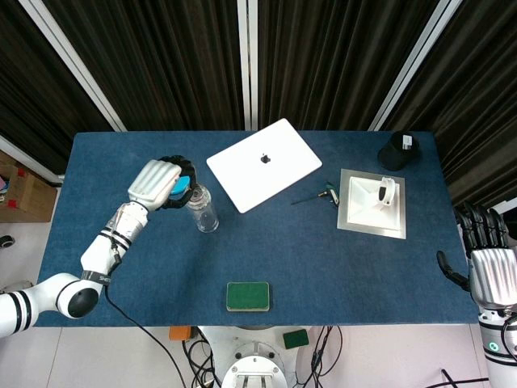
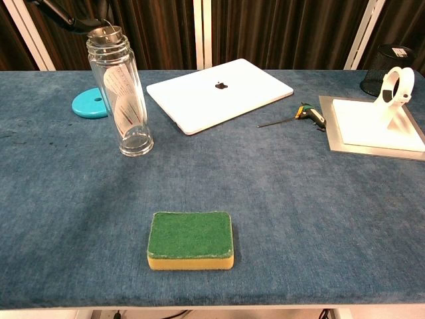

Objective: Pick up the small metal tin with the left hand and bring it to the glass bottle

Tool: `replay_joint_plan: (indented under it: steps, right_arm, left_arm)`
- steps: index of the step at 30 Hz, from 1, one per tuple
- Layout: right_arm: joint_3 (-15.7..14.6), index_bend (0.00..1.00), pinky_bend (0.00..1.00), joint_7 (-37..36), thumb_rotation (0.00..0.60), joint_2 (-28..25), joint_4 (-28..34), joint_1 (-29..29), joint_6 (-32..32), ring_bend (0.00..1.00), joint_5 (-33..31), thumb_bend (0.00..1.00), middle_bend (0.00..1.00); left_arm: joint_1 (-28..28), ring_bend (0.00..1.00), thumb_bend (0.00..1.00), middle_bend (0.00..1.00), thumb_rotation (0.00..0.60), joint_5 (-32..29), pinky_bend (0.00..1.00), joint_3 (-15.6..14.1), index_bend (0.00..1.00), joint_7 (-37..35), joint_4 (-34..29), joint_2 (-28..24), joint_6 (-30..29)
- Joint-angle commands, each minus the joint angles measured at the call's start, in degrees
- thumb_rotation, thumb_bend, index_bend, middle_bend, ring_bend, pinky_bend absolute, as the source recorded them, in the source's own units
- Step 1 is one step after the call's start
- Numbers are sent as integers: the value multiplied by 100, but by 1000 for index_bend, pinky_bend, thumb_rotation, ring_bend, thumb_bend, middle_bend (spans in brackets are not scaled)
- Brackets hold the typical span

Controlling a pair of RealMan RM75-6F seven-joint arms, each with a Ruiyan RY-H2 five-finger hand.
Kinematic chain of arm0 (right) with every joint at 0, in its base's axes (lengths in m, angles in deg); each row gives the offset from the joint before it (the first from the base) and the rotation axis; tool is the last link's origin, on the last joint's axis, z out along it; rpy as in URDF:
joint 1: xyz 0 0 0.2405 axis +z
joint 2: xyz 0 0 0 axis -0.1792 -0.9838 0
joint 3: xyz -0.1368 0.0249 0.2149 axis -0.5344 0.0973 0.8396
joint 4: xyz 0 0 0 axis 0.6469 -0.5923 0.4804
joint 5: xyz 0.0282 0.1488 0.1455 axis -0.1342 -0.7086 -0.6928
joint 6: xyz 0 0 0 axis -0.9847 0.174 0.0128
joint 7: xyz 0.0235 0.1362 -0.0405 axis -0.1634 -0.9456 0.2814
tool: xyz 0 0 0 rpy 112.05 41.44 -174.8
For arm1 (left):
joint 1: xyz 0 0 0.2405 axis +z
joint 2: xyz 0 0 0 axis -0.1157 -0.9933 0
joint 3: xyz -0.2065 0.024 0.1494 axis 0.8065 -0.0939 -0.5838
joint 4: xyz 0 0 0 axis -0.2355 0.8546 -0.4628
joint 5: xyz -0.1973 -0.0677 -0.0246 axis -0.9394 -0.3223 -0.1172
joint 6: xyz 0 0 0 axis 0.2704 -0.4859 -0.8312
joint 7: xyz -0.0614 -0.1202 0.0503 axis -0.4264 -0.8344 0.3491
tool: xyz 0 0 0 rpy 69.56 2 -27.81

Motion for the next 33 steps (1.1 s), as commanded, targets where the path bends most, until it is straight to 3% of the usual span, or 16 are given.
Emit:
replay_joint_plan:
  steps: [1,19,23,28,33]
  right_arm:
    - [1,0,0,-10,600,-1,-6,-4,5,0,-5,327,0]
    - [3,0,0,44,600,-8,41,7,-30,0,-32,327,0]
    - [5,0,0,43,600,-8,37,5,-42,0,-58,327,0]
    - [5,0,0,45,600,-10,43,4,-41,0,-61,327,0]
    - [8,0,0,43,600,-17,47,-1,-31,0,-62,327,0]
  left_arm:
    - [-12,249,417,372,600,8,309,-39,607,59,-3,28,-36]
    - [-46,249,417,372,600,236,294,-220,594,444,145,204,-316]
    - [-41,248,416,372,600,283,291,-239,539,422,135,182,-310]
    - [-30,245,412,362,600,378,290,-268,391,362,139,165,-298]
    - [15,240,400,345,600,607,289,-315,341,240,125,83,-311]
